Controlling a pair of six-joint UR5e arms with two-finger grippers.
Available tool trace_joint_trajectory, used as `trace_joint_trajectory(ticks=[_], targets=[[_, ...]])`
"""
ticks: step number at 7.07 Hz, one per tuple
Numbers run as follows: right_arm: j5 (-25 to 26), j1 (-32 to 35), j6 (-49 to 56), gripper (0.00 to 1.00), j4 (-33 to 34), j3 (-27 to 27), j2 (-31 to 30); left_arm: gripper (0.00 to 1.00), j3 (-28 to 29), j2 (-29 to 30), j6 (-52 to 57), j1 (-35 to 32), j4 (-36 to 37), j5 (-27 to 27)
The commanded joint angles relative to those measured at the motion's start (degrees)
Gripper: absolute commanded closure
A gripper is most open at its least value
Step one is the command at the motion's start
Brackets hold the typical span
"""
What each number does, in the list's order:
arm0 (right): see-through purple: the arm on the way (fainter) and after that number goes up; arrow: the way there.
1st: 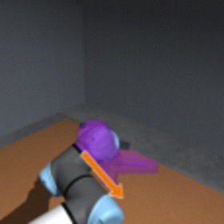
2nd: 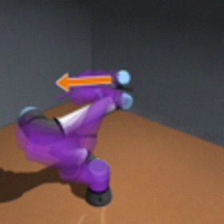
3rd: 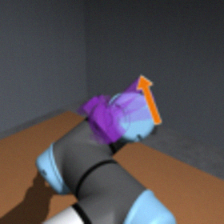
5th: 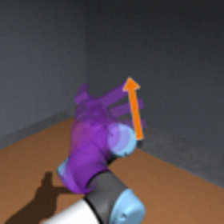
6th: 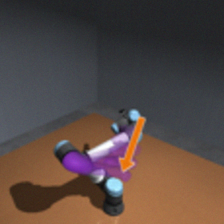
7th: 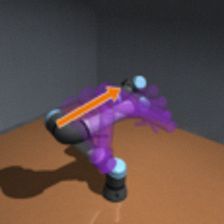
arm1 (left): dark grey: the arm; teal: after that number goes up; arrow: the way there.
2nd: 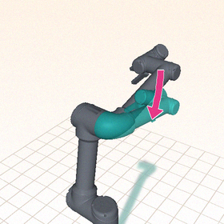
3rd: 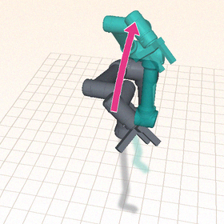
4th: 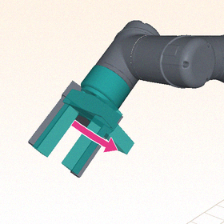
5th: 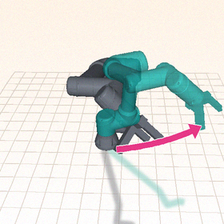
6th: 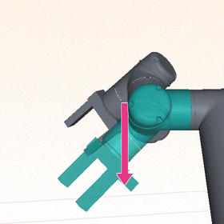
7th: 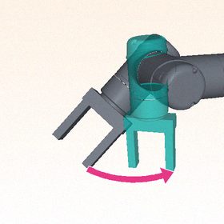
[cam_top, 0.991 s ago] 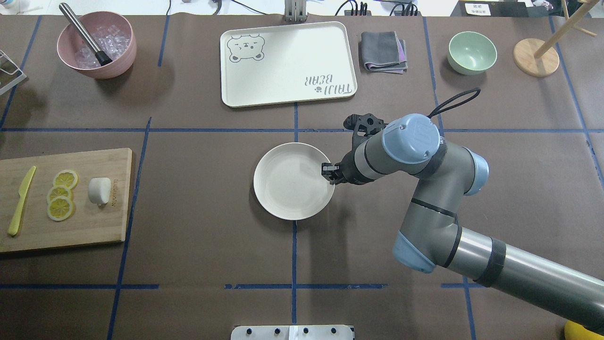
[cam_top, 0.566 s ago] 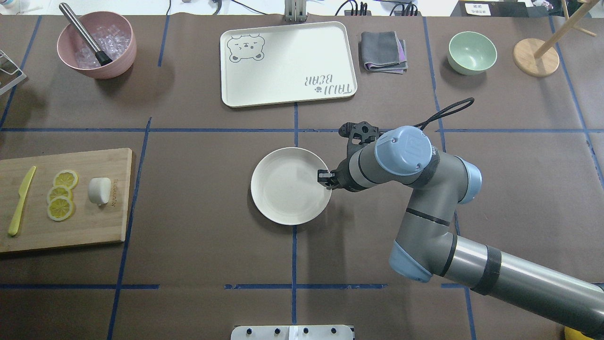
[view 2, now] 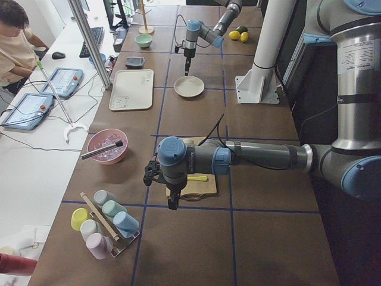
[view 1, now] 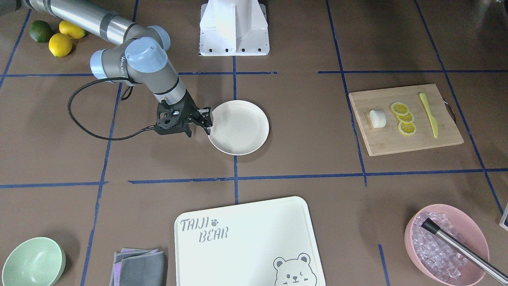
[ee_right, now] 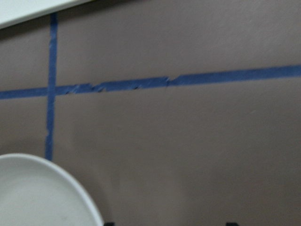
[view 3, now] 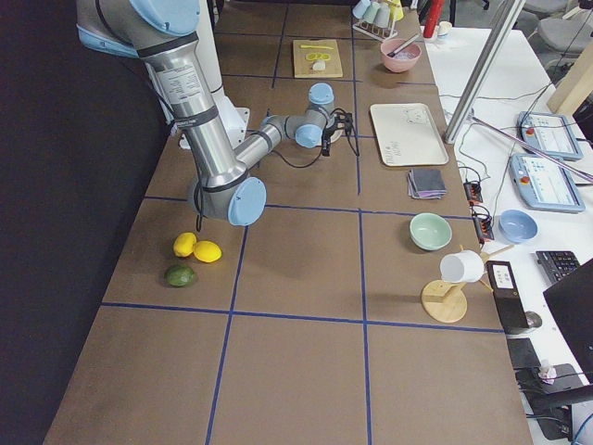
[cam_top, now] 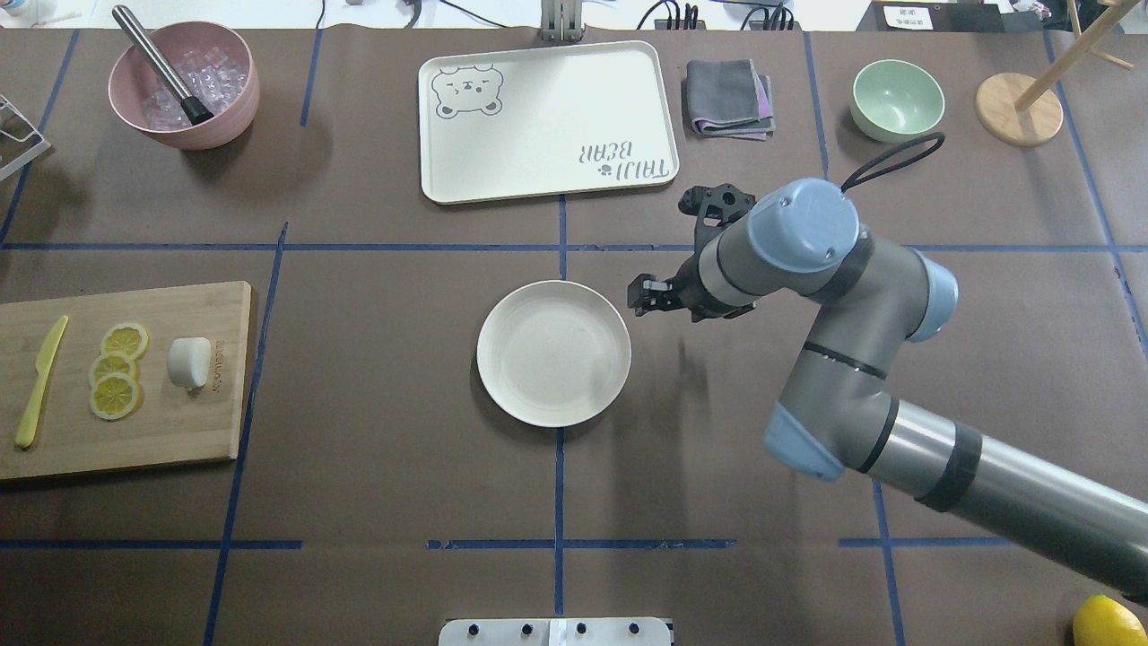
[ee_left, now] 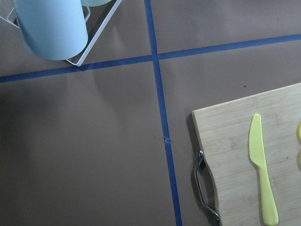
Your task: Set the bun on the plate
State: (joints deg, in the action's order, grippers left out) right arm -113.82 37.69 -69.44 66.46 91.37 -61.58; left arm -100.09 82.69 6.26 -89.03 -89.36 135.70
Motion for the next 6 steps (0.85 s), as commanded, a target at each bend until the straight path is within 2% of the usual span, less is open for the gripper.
trace_joint_trajectory(ticks=[1, 2, 3, 4, 5, 6], targets=[[-11.8, 15.0, 19.7, 0.00, 8.0, 2.0, -4.9, 0.00, -0.2, 0.0, 0.2, 0.0, 0.1, -0.1], [-16.0, 21.9, 32.0, 0.00, 11.3, 2.0, -7.7, 0.00, 0.2, -0.1, 0.2, 0.0, 0.2, -0.1], [-17.6, 28.2, 45.0, 0.00, 15.5, 2.0, -10.6, 0.00, 0.2, -0.1, 0.1, 0.0, 0.2, -0.2], [-17.6, 33.0, 56.8, 0.00, 19.5, 2.1, -13.7, 0.00, 0.8, 0.0, 0.0, 0.2, 0.2, -0.5], [-17.7, 37.2, 66.4, 0.00, 19.7, 4.8, -20.6, 0.00, 0.8, 0.0, -0.2, 0.4, 0.2, -0.6], [-17.7, 40.9, 71.1, 0.00, 19.7, 7.0, -26.3, 0.00, 0.9, -0.1, -0.3, 0.4, 0.2, -0.6]])
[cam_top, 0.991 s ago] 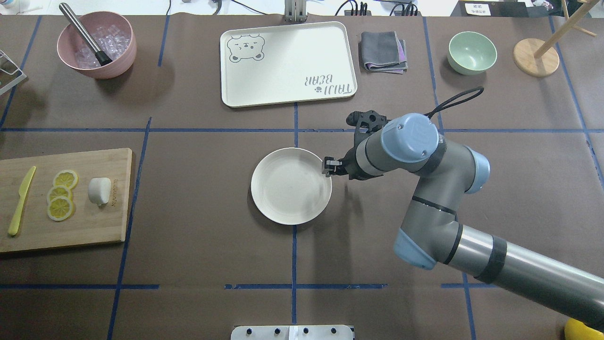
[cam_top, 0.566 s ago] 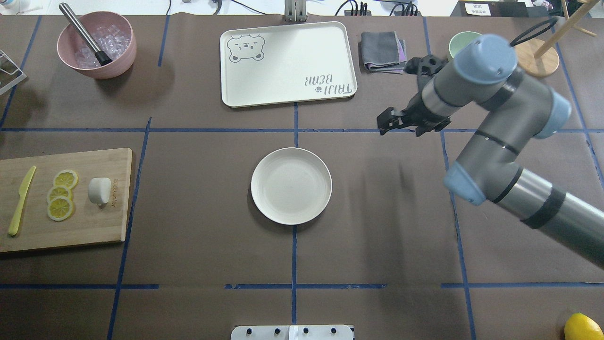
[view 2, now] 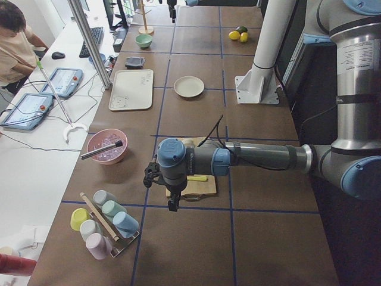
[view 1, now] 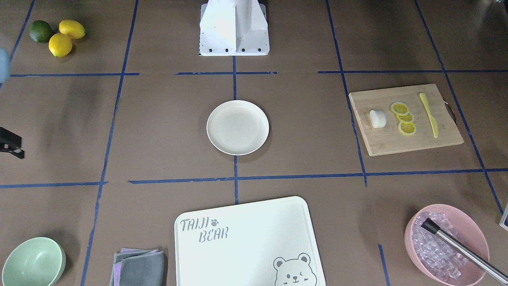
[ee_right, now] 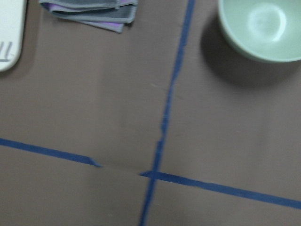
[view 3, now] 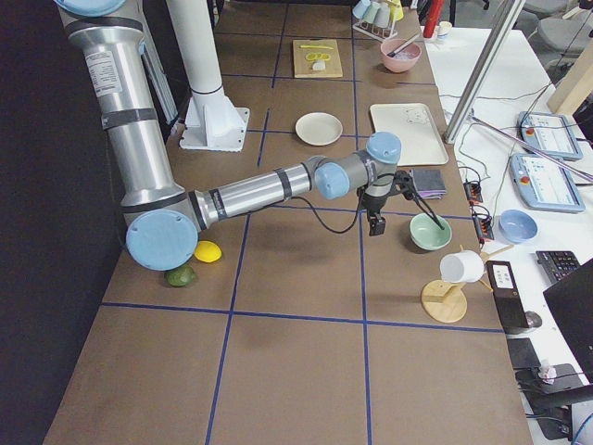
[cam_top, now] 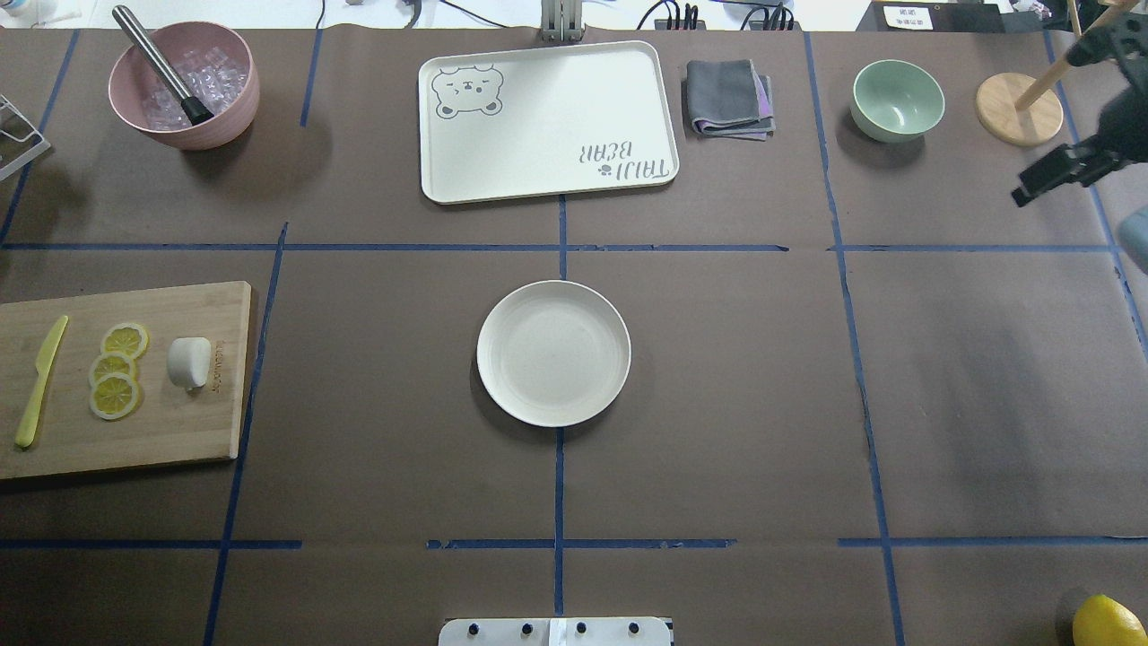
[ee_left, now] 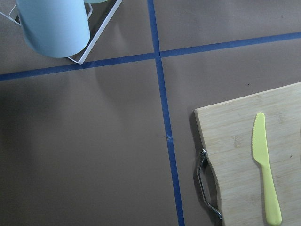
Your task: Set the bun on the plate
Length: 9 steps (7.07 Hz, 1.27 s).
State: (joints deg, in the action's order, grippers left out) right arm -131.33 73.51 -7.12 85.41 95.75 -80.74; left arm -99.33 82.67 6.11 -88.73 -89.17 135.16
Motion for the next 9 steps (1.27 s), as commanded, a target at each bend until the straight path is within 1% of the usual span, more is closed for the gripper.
trace_joint_trajectory(ticks=[1, 2, 3, 4, 5, 6, 7, 8, 9], targets=[[-0.1, 7.9, 11.3, 0.00, -0.1, 4.3, -14.6, 0.00, 1.1, -0.1, 0.0, 0.1, -0.1, 0.3], [-0.2, 10.9, 11.5, 0.00, -0.2, 4.6, -19.0, 0.00, 1.2, 0.3, -0.1, 0.2, -0.2, 0.3], [-1.5, 11.8, 11.1, 0.00, -0.2, 4.8, -19.8, 0.00, 1.3, 1.3, 0.0, 0.3, -0.8, 0.0], [-2.8, 11.7, 9.3, 0.00, -0.2, 5.1, -19.8, 0.00, 1.3, 3.4, -0.2, 0.3, -4.0, 0.3], [-2.8, 11.7, 6.1, 0.00, -0.3, 5.1, -19.5, 0.00, 1.2, 5.6, -0.3, 0.4, -4.4, 0.6], [-2.9, 11.7, 5.7, 0.00, -0.3, 5.2, -19.2, 0.00, 0.7, 5.6, -0.2, 0.4, -4.6, 0.6], [-2.9, 11.7, 5.7, 0.00, -0.3, 5.2, -19.1, 0.00, -0.5, 5.8, -0.5, 2.7, -6.2, 1.0], [-2.9, 11.7, 5.7, 0.00, -0.3, 5.2, -19.1, 0.00, -1.8, 5.8, -7.2, 7.8, -7.0, 2.4], [-2.8, 11.7, 5.8, 0.00, -0.3, 5.2, -19.1, 0.00, -4.6, 5.8, -19.0, 14.2, -7.4, 1.5]])
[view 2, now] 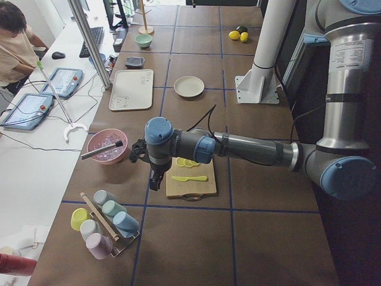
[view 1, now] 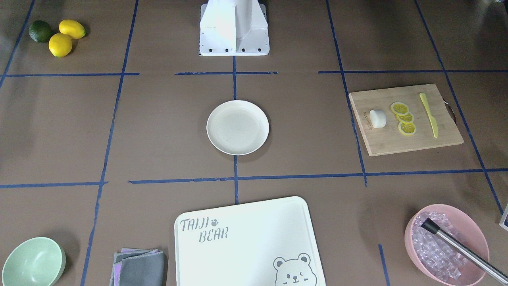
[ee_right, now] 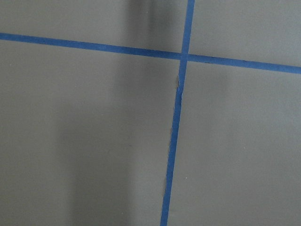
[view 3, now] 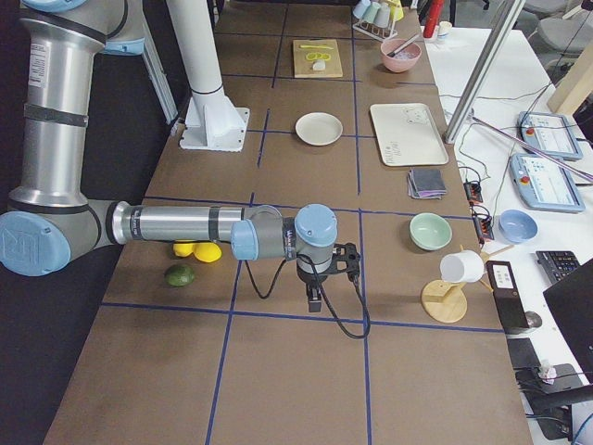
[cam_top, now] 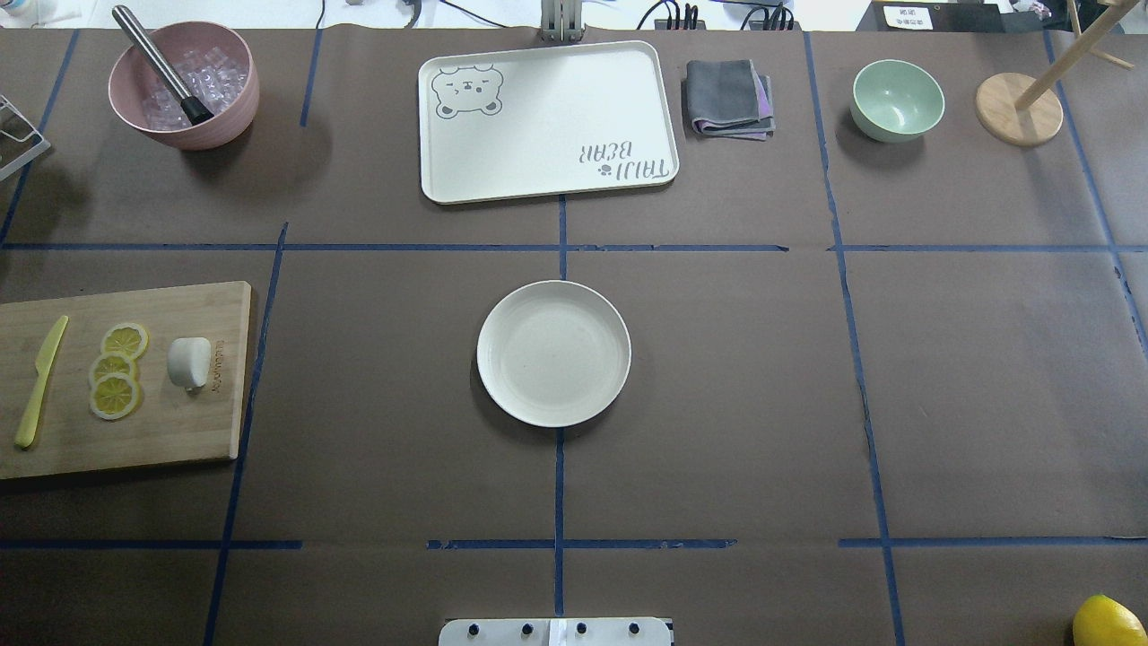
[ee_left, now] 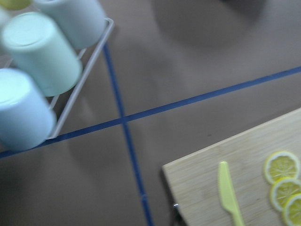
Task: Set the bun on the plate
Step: 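Reach the left gripper to the white bun on the cutting board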
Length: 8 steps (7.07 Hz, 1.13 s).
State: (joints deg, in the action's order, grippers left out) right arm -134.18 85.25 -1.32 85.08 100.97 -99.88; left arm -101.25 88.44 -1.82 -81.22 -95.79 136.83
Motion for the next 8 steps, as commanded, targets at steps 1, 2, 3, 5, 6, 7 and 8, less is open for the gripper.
trace_joint_trajectory(ticks=[1, 2, 3, 5, 6, 7, 8], targets=[[0.1, 0.0, 0.1, 0.00, -0.1, 0.1, 0.0, 0.00, -5.0, 0.2, -21.9, 11.6, -2.5, -0.9], [0.1, 0.0, 0.1, 0.00, 0.0, 0.1, 0.0, 0.00, -6.0, 0.2, -32.1, 17.4, -7.6, -6.3], [0.1, 0.0, 0.4, 0.00, 0.0, 0.1, 0.0, 0.00, -5.7, 0.2, -39.9, 23.7, -12.9, -9.4], [0.1, 0.0, 0.4, 0.00, 0.0, 0.3, -0.1, 0.00, -4.4, 1.5, -51.0, 33.7, -17.5, -15.8], [0.1, 0.0, 0.6, 0.00, 0.0, 0.4, -0.4, 0.00, -3.9, 2.8, -53.1, 36.7, -17.4, -17.6], [0.1, 0.0, 0.6, 0.00, 0.0, 0.4, -0.4, 0.00, -3.1, 2.8, -53.2, 37.7, -17.4, -17.7], [0.1, 0.0, 0.5, 0.00, 0.0, 0.4, -0.5, 0.00, -2.9, 2.6, -53.2, 37.8, -17.5, -17.7]])
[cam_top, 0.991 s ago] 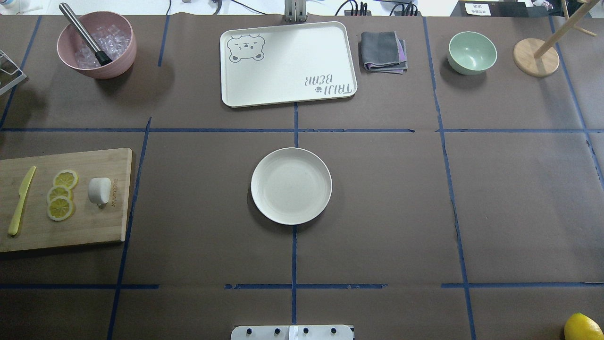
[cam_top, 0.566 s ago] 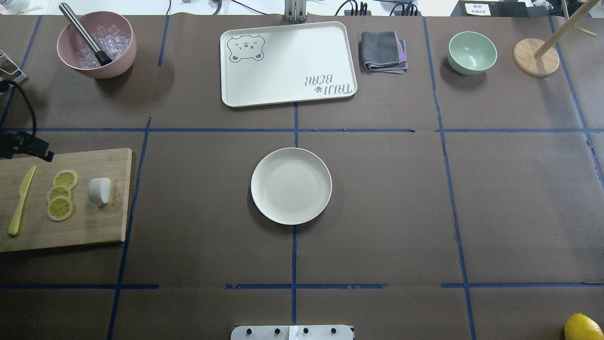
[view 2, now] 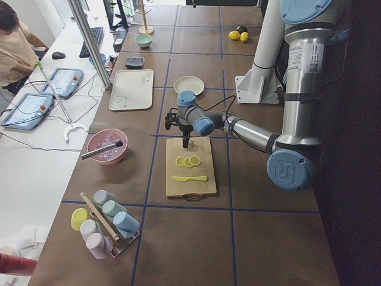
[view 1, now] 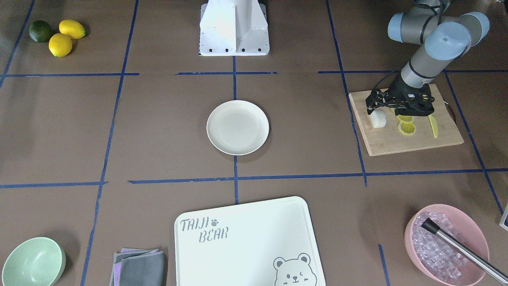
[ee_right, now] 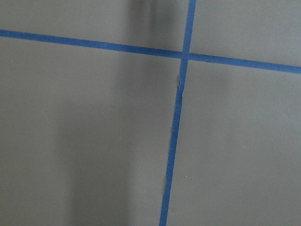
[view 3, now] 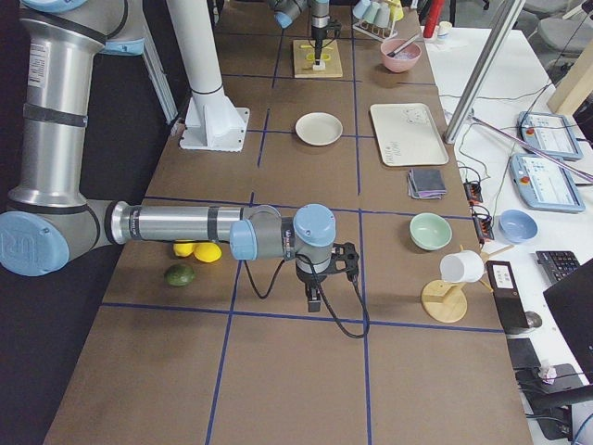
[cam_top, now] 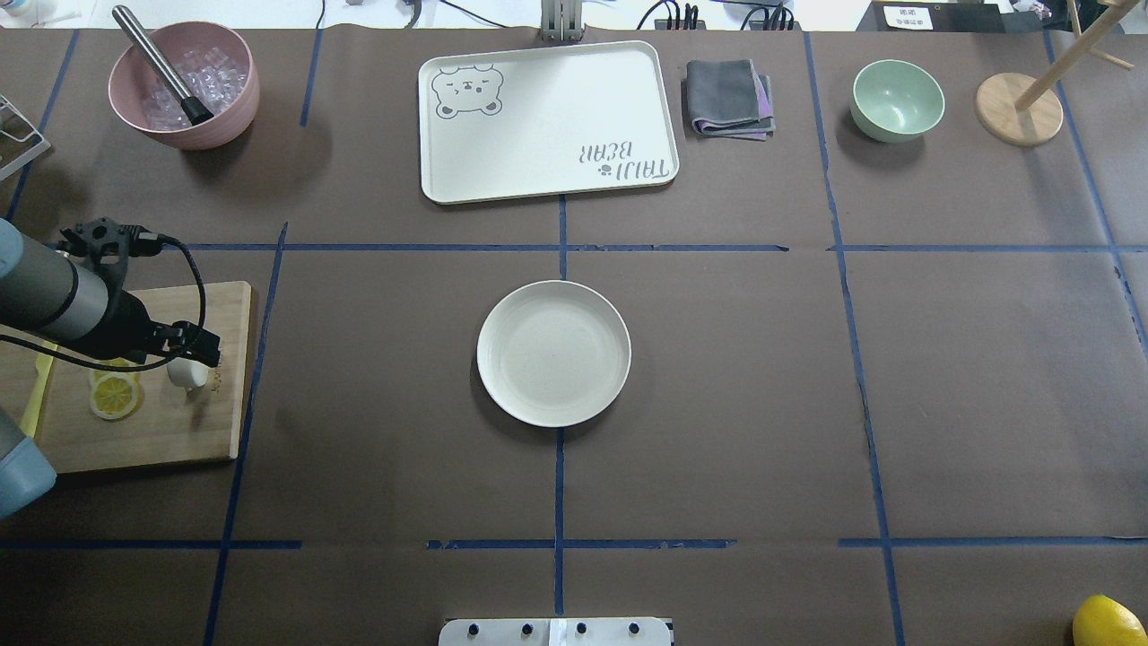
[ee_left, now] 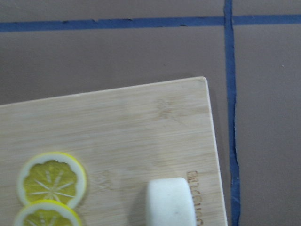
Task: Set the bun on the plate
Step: 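Reach the left gripper to the white bun on the cutting board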
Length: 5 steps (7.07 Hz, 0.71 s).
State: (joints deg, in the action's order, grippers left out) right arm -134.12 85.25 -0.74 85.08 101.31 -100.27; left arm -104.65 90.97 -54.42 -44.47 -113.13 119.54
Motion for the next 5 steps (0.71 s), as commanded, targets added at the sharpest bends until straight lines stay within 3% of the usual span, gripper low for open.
trace_joint_trajectory(ticks=[1, 2, 3, 5], targets=[[0.0, 0.0, -0.1, 0.00, 0.0, 0.0, -0.1, 0.00, 1.2, 0.1, -0.5, 1.1, 0.0, -0.5], [0.0, 0.0, -0.2, 0.00, 0.0, 0.0, -0.1, 0.00, 2.0, 0.1, -0.4, 1.1, 0.0, -0.5], [0.0, 0.0, -0.1, 0.00, 0.0, 0.1, -0.1, 0.06, 2.3, 0.2, -0.4, 1.1, 0.0, -0.6], [-0.1, 0.0, -0.1, 0.00, 0.0, 0.2, -0.1, 0.69, 2.3, 0.3, -0.5, 1.3, 0.0, -0.5]])
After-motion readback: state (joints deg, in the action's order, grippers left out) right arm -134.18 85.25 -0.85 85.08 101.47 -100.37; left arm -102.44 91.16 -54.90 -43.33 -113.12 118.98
